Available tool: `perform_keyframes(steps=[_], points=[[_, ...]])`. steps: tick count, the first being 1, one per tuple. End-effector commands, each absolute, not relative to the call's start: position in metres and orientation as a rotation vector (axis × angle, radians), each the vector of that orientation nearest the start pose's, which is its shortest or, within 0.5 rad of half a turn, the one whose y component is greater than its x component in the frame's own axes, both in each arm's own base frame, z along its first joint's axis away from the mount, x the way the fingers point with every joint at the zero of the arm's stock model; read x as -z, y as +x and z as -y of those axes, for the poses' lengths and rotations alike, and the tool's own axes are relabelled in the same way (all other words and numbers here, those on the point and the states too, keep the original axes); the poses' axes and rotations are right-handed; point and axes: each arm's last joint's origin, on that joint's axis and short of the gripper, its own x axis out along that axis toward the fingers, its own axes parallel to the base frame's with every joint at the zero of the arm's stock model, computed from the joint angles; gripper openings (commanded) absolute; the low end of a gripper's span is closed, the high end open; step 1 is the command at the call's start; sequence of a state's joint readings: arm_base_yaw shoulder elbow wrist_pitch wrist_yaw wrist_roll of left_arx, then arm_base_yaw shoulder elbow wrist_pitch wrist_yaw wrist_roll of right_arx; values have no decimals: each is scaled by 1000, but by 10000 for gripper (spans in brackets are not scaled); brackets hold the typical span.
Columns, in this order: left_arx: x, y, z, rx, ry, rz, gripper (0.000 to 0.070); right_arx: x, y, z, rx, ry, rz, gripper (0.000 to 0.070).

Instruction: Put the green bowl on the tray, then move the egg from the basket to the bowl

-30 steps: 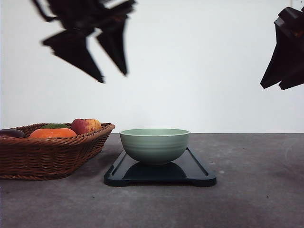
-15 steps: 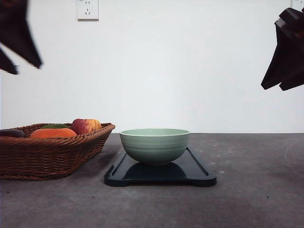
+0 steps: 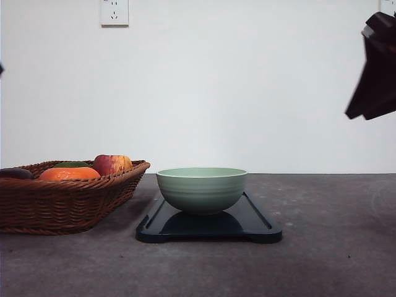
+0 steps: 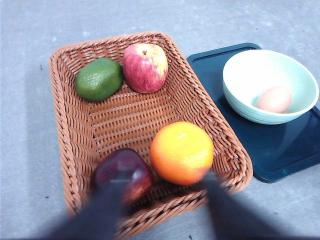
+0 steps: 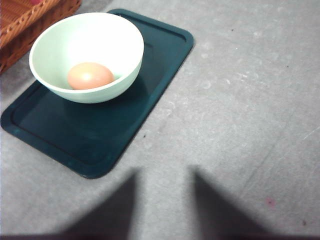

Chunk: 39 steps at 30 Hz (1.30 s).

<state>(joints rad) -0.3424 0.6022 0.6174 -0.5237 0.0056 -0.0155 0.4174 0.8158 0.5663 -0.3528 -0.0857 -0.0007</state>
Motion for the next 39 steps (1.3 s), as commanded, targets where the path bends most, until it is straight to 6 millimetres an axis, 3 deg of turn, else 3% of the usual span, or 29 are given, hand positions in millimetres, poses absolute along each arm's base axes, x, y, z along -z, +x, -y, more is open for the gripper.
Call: perform_keyframes(steps=[1,20,30,39], points=[[-274,124,45,341,71,-487,10,-240,156,-73,-510,-101,-592,16],[-272,120,38,308,73,-442,13,-240,156,-74,-513,-99,-585,17],[-197,105,11,106,-38,-226,13,-240,156,-74,-513,-99,-585,17],[-160,96,3,32,-63,-179,13,-240,156,-74,-513,-100,-585,17]])
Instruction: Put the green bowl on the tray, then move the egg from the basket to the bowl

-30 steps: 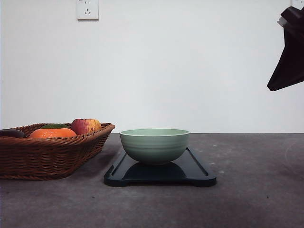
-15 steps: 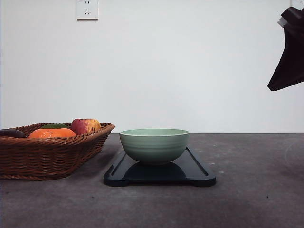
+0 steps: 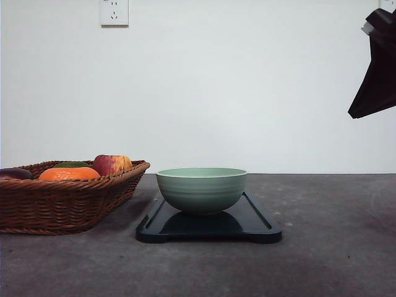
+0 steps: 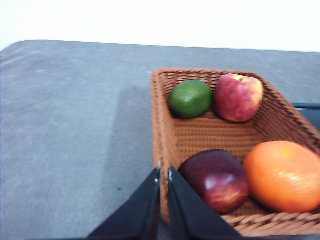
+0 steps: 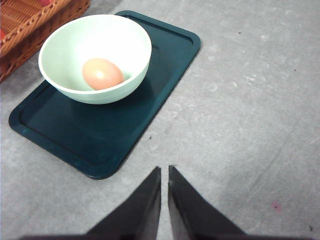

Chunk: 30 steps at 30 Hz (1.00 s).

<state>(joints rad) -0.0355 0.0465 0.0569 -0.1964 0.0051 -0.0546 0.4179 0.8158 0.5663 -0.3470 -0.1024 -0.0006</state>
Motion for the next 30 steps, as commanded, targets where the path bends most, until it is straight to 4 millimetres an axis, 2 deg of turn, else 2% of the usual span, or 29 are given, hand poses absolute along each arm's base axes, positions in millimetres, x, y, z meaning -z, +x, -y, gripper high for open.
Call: perform_keyframes(steps=[1,5,30], points=[[-157,96,3,29,-66,-177,13,-240,156,-74,-513,-100,-585,17],[-149,96,2,22,-70,-180,13,-240,156,-74,-513,-99,-585,17],[-149,96,2,23,-74,-180,13,-240,156,-74,-513,-100,-585,17]])
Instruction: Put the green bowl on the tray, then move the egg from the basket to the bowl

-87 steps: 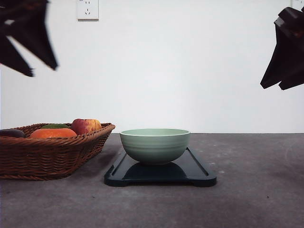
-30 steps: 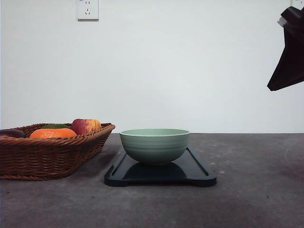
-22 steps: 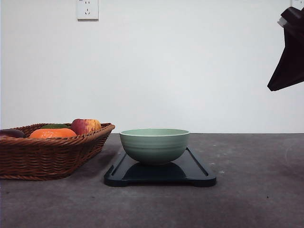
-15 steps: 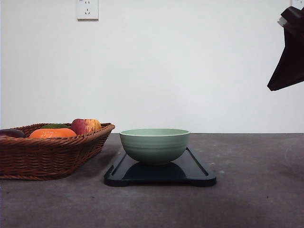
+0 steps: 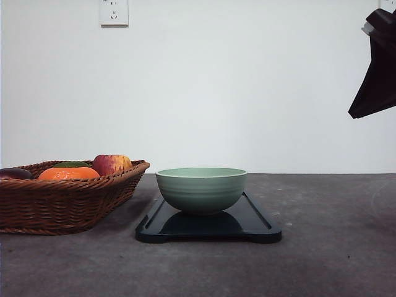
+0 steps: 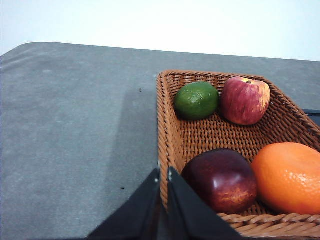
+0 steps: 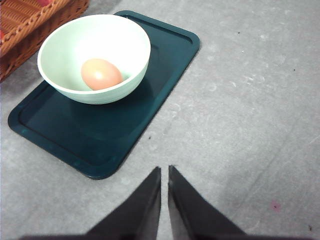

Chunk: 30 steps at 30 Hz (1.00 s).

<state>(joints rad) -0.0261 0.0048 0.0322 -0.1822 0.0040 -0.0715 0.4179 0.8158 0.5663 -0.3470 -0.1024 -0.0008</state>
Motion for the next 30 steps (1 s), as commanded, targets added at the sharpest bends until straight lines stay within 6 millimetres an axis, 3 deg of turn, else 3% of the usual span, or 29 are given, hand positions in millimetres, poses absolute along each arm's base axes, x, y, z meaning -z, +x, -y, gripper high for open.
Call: perform_keyframes(steps=[1,6,18,22,30], points=[[-149,96,2,23,-74,-180,13,-240,156,-74,-515,-108,-583,17],[-149,96,2,23,-74,-180,13,-232,154,-64,-454,-149,-548,16],[-150,96,2,23,-74,-180,13,-163,107,-17,-215,-2,-203,16],[-150,96,2,23,-74,-180,13,-155,100,-10,-152,20,-137,17],[-150,96,2,23,-74,-179,13,-157,97,-5,-94,25,-99,16]])
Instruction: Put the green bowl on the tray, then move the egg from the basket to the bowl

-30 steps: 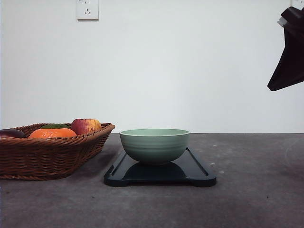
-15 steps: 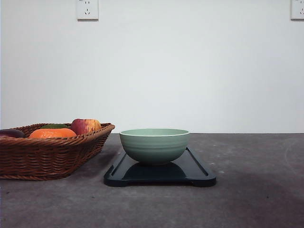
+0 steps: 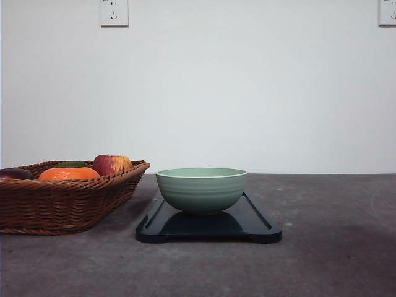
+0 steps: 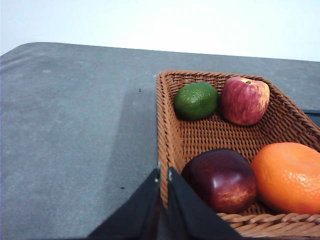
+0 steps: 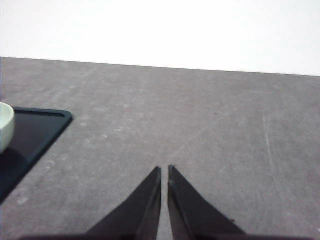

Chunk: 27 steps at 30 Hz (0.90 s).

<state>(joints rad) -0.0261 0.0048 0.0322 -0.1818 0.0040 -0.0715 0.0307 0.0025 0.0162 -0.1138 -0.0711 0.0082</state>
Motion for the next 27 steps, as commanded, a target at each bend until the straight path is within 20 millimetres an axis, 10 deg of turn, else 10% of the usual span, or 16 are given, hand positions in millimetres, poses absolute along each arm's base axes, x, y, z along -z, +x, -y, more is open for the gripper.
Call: perform_keyframes(steps=[1,27], points=[[-150,96,2,23,-74,-180,13,-157,97,-5,-95,24,-99,17],[-150,96,2,23,-74,-179,13,-157,97,-5,-96,24,-98,17]])
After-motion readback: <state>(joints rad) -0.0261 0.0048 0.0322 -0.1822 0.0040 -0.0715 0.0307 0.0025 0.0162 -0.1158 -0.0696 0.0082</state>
